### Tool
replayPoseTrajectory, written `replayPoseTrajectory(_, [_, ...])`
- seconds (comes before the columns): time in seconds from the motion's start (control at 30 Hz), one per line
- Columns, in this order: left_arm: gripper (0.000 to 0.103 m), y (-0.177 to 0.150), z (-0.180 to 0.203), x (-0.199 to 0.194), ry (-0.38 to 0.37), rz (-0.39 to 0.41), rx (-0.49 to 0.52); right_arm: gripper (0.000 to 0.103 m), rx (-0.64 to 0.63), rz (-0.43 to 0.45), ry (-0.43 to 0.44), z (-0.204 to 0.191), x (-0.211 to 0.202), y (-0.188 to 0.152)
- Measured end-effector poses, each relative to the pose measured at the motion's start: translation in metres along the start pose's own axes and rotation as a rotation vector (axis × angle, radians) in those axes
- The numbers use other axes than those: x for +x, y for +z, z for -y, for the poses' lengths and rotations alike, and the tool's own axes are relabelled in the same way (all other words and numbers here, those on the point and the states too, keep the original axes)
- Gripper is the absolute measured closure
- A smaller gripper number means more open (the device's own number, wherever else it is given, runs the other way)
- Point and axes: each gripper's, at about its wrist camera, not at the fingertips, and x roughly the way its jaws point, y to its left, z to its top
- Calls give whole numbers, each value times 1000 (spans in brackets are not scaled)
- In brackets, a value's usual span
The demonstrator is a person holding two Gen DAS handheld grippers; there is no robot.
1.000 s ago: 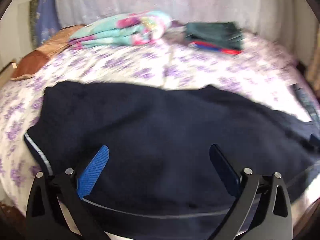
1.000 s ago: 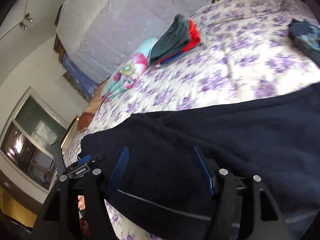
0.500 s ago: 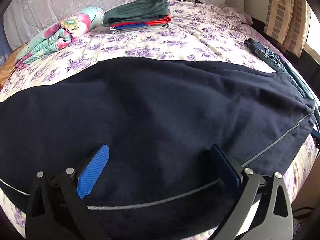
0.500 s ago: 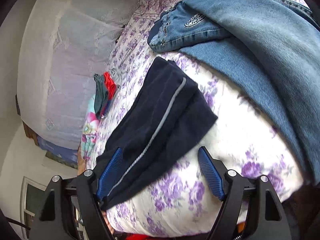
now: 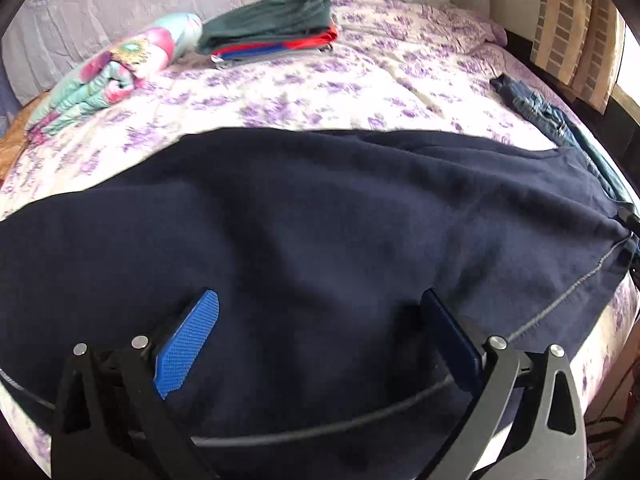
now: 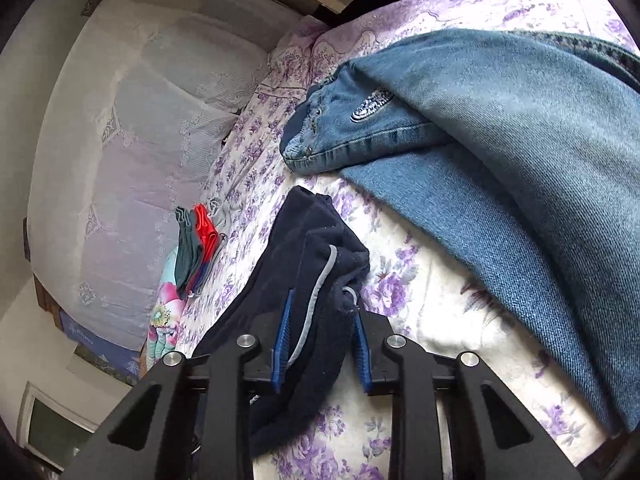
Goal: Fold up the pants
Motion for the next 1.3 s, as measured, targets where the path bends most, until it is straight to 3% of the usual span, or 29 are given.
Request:
replayPoseTrajectory(0.07, [4,-8,-29,-26,43,91,-43,80,-115,44,12,-33,-1,2])
replayPoseTrajectory(0.17, [4,-20,-89,-55,143,142,-180,81,-370,83,58,-113,7,-9])
replayPoseTrajectory(0.27, [4,-47,-167,-85,131,172,-411,81,-634,66,146,-199,30,-50])
replayPoseTrajectory(0.37, [4,-80,-221,-108,105,191,-595,81,-909,-27,226,-269,63,-121])
replayPoseTrajectory(0.43, [4,-105,-249,-118,112,199,-688,81,-1105,-132,241,-295,89,-184])
replayPoseTrajectory(0.53, [5,-132,-272,-126,143,207,-766,82,-1329,-315,203,-295,119,-264])
replayPoseTrajectory(0.6, [5,-144,-280,-124,130,213,-788,82,-1419,-363,127,-292,126,-285])
replayPoseTrajectory(0.73, [5,-135,-279,-123,118,230,-743,74,-1497,-404,103,-295,121,-290])
replayPoseTrajectory(0.8, [5,-130,-271,-123,131,235,-696,62,-1501,-442,137,-297,109,-292])
replayPoseTrajectory(0.87, [5,-127,-266,-120,144,221,-659,61,-1412,-474,231,-304,93,-272])
replayPoseTrajectory(0.93, [5,-127,-265,-113,148,201,-650,60,-1285,-431,291,-318,80,-242])
replayPoseTrajectory(1.0, [5,-128,-267,-109,149,194,-658,45,-1201,-331,251,-328,80,-213])
replayPoseTrajectory(1.07, [5,-127,-266,-109,153,192,-651,35,-1215,-255,113,-329,99,-204])
replayPoseTrajectory(1.1, [5,-126,-266,-110,148,190,-648,35,-1236,-256,32,-324,114,-207])
replayPoseTrajectory(1.13, [5,-126,-266,-110,138,187,-650,35,-1259,-313,-35,-313,134,-215])
replayPoseTrajectory(1.17, [5,-127,-267,-111,128,185,-657,35,-1278,-427,-82,-297,155,-228])
replayPoseTrajectory(1.2, [5,-127,-269,-110,118,181,-667,32,-1287,-473,-98,-284,166,-237])
replayPoseTrajectory(1.23, [5,-127,-272,-110,108,177,-677,30,-1262,-425,-57,-280,161,-233])
replayPoseTrajectory(1.3, [5,-125,-277,-108,88,165,-694,30,-1199,-472,-32,-285,153,-219])
